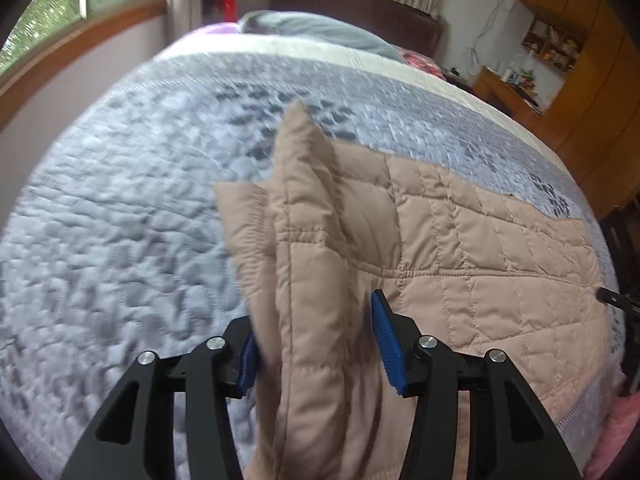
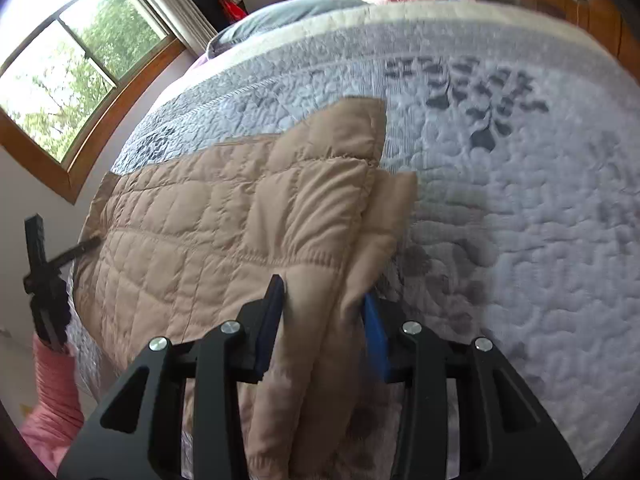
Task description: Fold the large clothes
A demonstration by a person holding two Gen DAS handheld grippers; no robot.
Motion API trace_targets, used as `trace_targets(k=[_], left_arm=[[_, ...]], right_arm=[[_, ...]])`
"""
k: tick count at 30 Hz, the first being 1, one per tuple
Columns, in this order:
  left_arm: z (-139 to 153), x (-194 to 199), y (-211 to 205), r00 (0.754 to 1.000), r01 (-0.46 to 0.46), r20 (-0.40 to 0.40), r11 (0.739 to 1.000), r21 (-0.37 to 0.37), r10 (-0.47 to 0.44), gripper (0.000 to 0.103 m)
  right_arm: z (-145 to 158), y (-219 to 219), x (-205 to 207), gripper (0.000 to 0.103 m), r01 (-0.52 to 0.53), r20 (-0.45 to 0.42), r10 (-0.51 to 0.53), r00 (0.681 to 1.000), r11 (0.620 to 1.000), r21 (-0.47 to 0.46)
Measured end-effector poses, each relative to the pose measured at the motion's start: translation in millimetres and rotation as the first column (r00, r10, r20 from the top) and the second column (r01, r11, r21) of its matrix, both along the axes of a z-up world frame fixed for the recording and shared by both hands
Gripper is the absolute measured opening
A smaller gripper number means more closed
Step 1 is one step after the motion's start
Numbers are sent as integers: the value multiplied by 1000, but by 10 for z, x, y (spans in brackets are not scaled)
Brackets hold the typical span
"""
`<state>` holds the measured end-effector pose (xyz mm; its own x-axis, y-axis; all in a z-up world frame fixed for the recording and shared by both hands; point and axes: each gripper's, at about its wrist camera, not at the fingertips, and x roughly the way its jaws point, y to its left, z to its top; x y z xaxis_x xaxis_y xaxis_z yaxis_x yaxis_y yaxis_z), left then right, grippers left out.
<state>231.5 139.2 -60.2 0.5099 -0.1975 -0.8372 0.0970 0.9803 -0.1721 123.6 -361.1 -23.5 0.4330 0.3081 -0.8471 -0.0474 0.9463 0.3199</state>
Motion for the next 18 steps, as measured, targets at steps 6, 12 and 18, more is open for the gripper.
trace_targets(k=[6, 12, 18], left_arm=[[444, -429, -182, 985, -77, 164, 993, 95, 60, 51], [328, -678, -572, 989, 41, 139, 996, 82, -52, 52], [-134, -658, -670, 995, 57, 78, 989, 138, -68, 53]], right_arm=[[340, 299, -524, 25, -125, 64, 129, 990, 991, -56], [245, 580, -764, 20, -215, 17, 216, 976, 975, -49], [-171, 480, -763, 14, -164, -88, 160, 983, 986, -32]])
